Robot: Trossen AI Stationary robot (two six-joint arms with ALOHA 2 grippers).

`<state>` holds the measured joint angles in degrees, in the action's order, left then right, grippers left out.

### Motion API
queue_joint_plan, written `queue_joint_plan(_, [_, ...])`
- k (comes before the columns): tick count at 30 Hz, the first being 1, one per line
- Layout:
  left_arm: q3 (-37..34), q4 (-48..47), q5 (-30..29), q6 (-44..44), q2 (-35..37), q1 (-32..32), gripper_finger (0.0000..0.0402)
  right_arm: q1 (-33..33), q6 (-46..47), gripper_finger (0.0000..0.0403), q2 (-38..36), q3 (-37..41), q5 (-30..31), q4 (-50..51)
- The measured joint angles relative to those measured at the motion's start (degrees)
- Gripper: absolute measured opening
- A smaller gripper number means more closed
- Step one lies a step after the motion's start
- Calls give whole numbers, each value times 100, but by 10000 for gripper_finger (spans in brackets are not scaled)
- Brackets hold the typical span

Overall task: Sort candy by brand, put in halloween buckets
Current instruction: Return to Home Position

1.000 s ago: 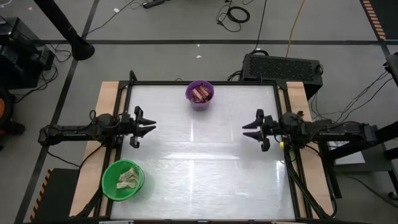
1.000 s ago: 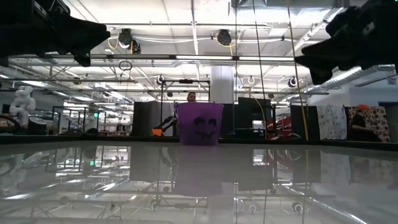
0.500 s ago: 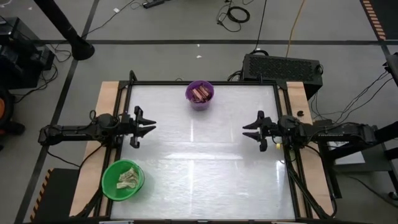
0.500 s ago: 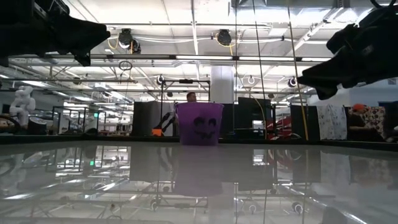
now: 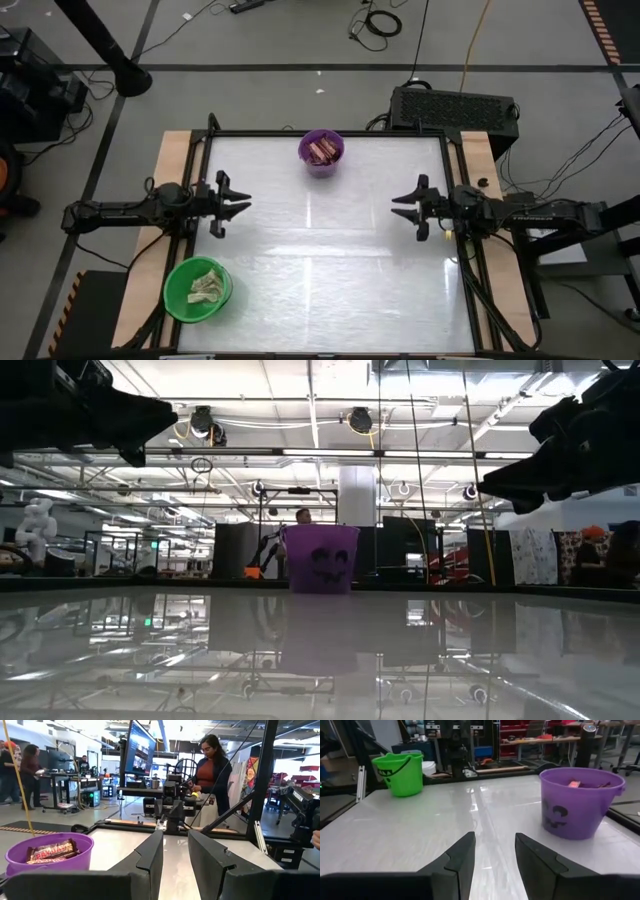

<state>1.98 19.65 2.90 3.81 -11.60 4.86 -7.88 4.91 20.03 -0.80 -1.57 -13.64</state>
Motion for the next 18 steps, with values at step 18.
queue_joint_plan(18, [0,-135,-25,-124,0,0,98,0,-2,132,0,-2,3,106])
